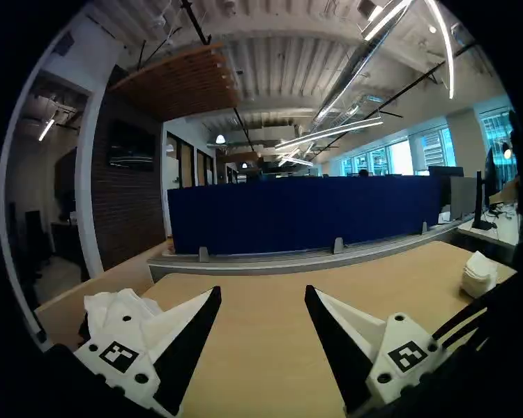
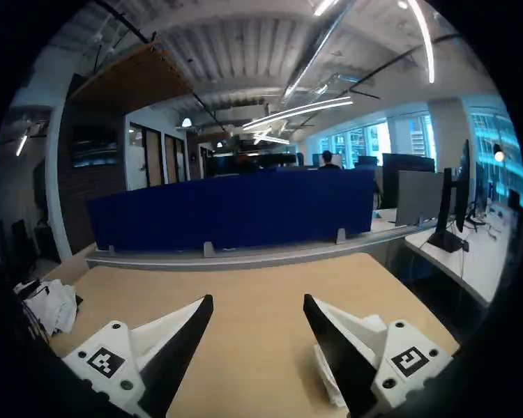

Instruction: Fold towel

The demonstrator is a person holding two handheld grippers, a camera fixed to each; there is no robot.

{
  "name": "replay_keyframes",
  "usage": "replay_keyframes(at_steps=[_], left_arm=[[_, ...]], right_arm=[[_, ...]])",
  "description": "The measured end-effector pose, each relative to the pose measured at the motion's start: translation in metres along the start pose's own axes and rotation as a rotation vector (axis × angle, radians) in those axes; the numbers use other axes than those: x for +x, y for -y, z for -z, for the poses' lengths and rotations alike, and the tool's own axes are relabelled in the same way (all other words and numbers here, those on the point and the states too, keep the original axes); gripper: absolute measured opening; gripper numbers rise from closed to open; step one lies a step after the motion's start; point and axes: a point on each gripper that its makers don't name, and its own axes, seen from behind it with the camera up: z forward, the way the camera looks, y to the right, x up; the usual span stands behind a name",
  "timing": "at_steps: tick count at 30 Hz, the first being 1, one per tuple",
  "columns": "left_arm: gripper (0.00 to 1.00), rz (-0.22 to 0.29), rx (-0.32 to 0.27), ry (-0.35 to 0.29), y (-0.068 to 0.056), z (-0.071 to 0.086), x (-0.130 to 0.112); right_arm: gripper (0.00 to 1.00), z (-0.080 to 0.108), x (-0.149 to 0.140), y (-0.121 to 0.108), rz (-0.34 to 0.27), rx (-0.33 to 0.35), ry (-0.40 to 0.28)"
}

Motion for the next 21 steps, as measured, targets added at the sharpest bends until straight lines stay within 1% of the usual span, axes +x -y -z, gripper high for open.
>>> replay_keyframes(at_steps=[6,9,15,18,21], left_arm=[[0.89,-0.010,-0.001,-0.021,-0.006,-0.007,-0.026],[0.89,-0.018,-0.001,-0.026,-0.010,-0.012,-0.039],[0.89,0.001,-0.008,-0.031,-0.020,-0.022,-0.061],[0.89,0.005,-0.006,-0.032,-0.021,-0.028,-0.070],[0.89,0.007,0.001,-0.037,-0.019,-0.032,-0.077]], right_arm=[[1.00,-0.008,0.005,-0.003,0.028,-0.018,-0.017],[1.00,-0.013,0.001,-0.002,0.045,-0.025,-0.020],[1.00,-0.021,-0.013,0.007,0.060,-0.018,-0.008],[1.00,-0.024,-0.017,0.013,0.066,-0.013,-0.004],[1.00,-0.028,-0.019,0.018,0.073,-0.006,-0.005]])
